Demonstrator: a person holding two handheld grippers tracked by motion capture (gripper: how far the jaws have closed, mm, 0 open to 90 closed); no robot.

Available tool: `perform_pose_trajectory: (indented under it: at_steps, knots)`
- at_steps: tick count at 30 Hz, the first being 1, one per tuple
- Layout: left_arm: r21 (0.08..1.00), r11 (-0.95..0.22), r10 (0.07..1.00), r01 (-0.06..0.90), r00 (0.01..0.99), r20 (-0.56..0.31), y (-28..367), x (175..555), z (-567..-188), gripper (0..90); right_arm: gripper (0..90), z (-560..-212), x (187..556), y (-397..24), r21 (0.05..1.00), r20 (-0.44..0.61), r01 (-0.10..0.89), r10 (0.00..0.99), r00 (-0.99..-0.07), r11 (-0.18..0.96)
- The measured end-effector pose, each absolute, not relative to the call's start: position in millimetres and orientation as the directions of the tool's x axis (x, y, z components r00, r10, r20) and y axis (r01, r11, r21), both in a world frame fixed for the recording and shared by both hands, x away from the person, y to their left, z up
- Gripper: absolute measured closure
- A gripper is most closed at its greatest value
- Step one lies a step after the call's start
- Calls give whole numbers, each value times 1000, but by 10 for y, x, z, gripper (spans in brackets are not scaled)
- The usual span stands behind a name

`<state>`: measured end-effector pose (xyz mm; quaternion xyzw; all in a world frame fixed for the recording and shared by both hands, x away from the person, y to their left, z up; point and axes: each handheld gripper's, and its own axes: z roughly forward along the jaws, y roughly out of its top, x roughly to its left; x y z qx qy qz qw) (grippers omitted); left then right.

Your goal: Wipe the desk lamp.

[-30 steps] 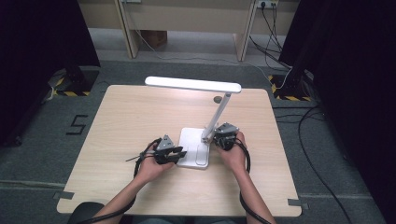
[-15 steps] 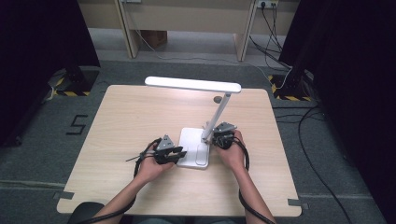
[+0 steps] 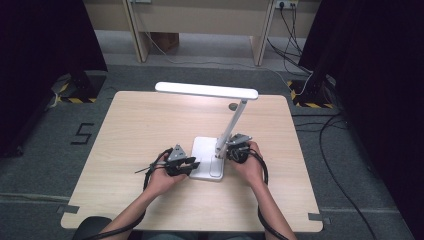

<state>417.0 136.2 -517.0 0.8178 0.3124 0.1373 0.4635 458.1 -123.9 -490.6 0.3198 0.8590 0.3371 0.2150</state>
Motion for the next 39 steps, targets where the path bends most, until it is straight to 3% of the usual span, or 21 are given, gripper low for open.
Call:
perform_pose_trajectory:
  at_steps: [39]
  knots:
    - [843,-376,640,385,765,-64,1359,4168,-5168,693,838,-4836,4047,-1192,645,-163,345,564,-809,682]
